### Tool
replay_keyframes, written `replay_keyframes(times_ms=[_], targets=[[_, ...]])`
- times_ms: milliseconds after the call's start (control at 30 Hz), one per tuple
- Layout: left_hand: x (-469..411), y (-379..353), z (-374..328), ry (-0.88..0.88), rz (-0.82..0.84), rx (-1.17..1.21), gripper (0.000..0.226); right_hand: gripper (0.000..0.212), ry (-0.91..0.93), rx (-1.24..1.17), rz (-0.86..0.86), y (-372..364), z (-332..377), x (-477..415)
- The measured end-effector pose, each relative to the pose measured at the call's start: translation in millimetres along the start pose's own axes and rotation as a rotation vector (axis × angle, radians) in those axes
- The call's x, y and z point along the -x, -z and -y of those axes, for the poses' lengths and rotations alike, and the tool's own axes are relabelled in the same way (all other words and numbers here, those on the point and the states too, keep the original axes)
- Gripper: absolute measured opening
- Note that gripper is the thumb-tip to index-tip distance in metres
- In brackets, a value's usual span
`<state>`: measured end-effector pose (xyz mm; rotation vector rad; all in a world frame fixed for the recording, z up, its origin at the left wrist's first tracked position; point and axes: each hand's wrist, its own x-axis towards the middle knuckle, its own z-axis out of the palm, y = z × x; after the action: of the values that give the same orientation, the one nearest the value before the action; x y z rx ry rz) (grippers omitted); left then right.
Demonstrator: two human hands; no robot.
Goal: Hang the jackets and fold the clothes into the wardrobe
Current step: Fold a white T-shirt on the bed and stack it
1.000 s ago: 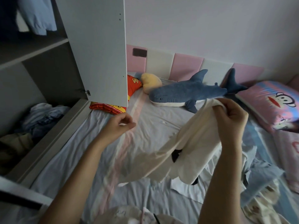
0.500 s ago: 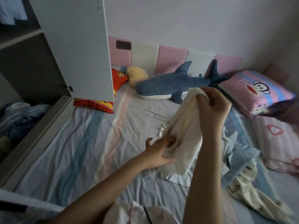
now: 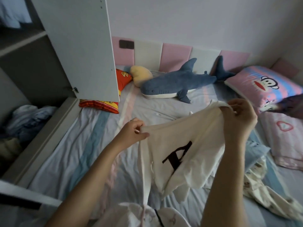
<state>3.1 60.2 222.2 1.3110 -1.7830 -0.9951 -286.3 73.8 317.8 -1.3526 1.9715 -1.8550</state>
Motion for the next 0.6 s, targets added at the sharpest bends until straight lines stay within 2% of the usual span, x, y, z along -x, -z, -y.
replay_keyframes(times_ms=[234, 334, 467, 601], targets=[[13, 12, 8, -0.007, -0.219, 0.001, 0.033, 0.016, 0.055, -0.126, 0.002, -11, 26, 15], [15, 13, 13, 0.045, -0.317, -0.091, 0.022, 0.022, 0.131, -0.187, 0.001, -8, 37, 19], [17, 14, 14, 0.088, -0.361, -0.2, 0.026, 0.024, 0.18, -0.268, -0.017, -7, 47, 18], [13, 16, 20, 0.08, -0.333, -0.157, 0.026, 0.021, 0.144, -0.213, 0.105, -8, 39, 15]])
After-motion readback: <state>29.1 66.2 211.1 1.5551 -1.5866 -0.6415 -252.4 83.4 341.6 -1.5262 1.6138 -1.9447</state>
